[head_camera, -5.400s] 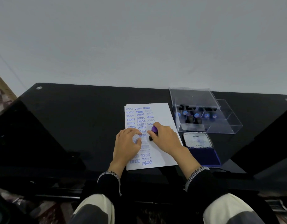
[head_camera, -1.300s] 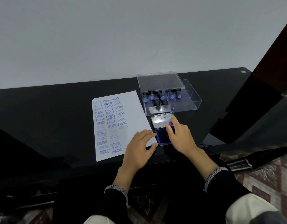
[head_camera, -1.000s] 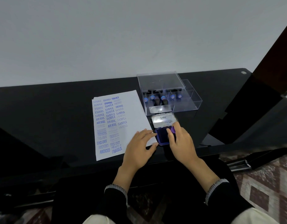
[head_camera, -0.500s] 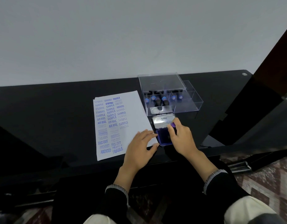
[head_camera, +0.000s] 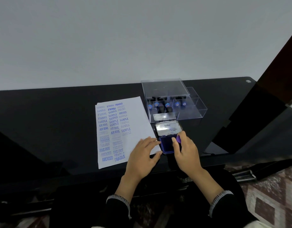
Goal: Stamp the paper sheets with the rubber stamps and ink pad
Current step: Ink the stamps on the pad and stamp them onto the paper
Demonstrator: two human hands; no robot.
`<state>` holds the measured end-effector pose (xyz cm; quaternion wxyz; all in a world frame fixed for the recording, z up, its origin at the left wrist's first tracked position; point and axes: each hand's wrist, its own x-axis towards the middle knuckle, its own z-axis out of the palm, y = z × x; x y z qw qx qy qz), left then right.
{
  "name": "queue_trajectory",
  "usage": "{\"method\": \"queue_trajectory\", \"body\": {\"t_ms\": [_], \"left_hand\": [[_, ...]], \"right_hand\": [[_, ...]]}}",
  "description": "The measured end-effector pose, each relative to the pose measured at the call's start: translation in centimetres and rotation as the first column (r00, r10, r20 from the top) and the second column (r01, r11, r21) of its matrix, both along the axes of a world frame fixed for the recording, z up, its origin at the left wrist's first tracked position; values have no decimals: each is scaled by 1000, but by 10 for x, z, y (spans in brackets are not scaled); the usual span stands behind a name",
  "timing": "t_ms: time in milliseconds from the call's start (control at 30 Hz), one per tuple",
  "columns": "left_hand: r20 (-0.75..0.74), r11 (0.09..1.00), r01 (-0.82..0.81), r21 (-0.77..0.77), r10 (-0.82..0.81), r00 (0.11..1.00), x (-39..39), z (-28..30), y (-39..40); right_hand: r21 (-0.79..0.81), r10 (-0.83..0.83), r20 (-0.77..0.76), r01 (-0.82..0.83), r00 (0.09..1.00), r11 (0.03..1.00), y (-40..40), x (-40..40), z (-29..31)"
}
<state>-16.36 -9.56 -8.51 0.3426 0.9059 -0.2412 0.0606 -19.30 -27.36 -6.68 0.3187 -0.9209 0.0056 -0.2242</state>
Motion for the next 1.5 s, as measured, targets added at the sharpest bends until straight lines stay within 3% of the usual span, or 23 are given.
{"method": "queue_trajectory", "body": {"t_ms": [300,600,733,833,1000,1233,1400,1500], "left_hand": [[3,1000,3,-2,-3,1000,0,0,0],[-15,999,11,-30,-11,1000,0,-1,0],[-156,961,-43,-274,0,988,4,9,4],[-179,900,-248,-358,195,964,12,21,23],[-94,881,-455,-132,446,890,35,39,81],[-116,890,-337,306,386,915,59,13,149],[-70,863,-327,384,381,922,56,5,151],[-61,858,-333,392,386,921,55,5,150]], "right_hand": [[15,20,-96,-19,995,1000,-6,21,10],[-22,-7,38,8,999,1000,1,0,-3],[-13,-1,19,1,1000,1000,-1,1,-1],[7,7,14,-7,1000,1000,-1,2,-1],[10,-1,19,1,1000,1000,0,2,-1],[8,-15,9,15,1000,1000,1,4,1],[19,-9,-19,10,1000,1000,0,7,6],[-64,-21,29,23,999,998,1,6,5]]}}
